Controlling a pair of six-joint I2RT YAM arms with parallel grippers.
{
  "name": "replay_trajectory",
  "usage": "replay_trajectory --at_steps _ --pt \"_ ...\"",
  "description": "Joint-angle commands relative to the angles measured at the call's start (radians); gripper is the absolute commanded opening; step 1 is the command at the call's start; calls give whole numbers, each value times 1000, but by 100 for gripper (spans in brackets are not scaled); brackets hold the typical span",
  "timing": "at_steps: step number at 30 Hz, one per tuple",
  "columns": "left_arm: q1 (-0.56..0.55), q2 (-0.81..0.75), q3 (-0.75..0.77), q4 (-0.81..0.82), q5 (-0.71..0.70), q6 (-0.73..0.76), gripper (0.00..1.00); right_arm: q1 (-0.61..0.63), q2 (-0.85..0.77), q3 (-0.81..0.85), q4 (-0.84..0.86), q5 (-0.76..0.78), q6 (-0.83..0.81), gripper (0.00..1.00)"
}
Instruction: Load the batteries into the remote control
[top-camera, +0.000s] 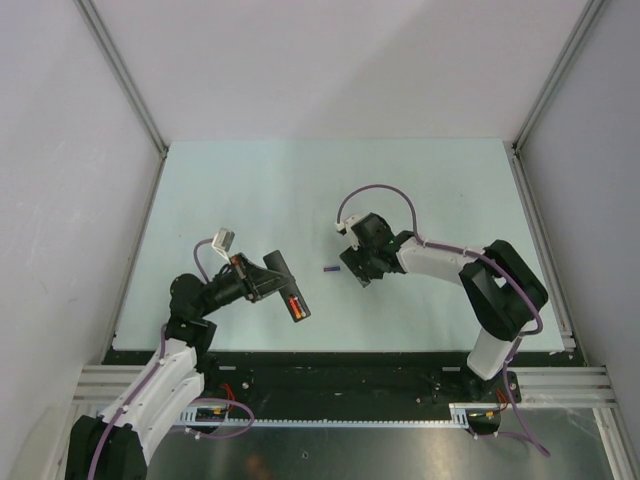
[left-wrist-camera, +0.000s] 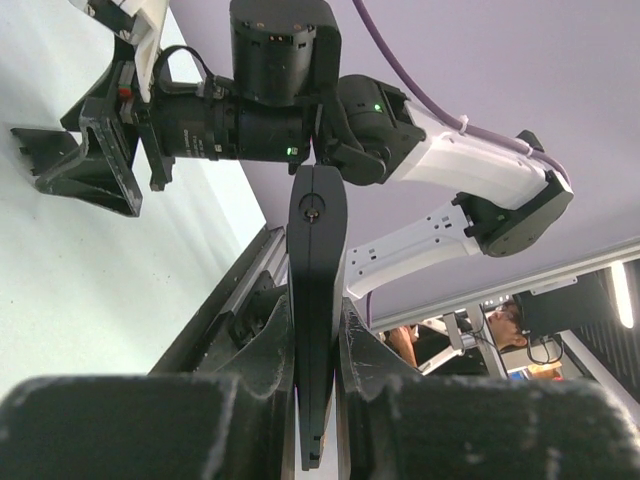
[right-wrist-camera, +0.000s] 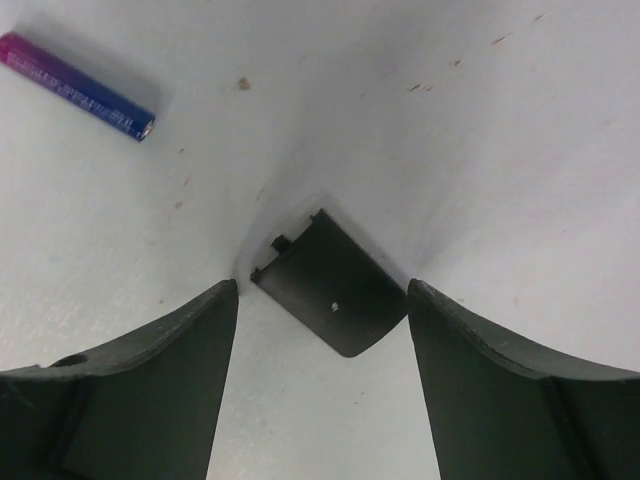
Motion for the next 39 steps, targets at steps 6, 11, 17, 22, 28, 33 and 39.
replay_trajectory --at_steps 6,11,17,22,28,33,39 --pt "5 -11 5 31 25 27 0 -42 66 37 42 -47 -9 68" --pt "4 -16 1 31 26 25 0 -37 81 36 4 -56 80 59" --pt "5 -14 1 30 21 27 0 -26 42 -44 46 -61 272 48" --pt "4 -5 -4 31 5 27 0 -17 37 -44 40 -15 521 50" --pt "5 15 -1 31 -15 33 0 10 -9 -43 62 62 638 62" --pt "5 38 13 31 -23 47 0 26 -50 -41 10 40 537 69" --pt "5 65 21 31 -31 56 0 73 -28 -43 -92 91 385 68"
